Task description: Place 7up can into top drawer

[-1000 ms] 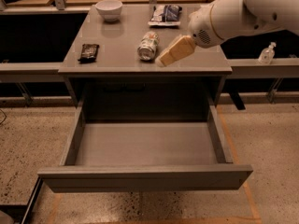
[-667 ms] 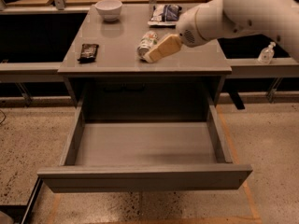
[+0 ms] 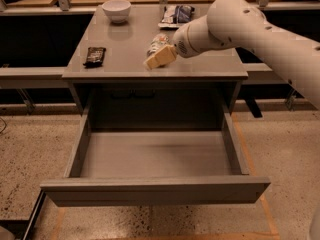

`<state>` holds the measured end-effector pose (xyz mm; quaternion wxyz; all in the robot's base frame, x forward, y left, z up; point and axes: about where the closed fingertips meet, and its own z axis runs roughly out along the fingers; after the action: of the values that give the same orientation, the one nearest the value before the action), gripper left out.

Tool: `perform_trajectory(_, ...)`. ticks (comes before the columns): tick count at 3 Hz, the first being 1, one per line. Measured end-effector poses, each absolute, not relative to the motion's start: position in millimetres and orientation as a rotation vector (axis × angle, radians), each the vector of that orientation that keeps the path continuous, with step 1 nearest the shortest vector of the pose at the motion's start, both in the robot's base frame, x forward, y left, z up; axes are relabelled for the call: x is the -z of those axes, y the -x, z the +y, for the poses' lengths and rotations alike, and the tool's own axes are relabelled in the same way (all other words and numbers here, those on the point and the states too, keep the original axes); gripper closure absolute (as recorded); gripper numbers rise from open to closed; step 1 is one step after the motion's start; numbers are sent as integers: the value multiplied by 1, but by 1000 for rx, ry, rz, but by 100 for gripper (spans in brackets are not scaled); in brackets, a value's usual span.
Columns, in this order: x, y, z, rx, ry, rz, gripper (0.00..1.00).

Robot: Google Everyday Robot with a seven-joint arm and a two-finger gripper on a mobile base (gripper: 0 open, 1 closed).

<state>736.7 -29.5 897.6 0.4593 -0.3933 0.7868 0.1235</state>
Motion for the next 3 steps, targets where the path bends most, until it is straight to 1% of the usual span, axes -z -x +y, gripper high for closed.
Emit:
perform_trajectory(2, -891, -738, -28, -312, 928, 1952, 0)
perform_trajectory(3, -887, -750, -9, -336, 887, 1916, 0)
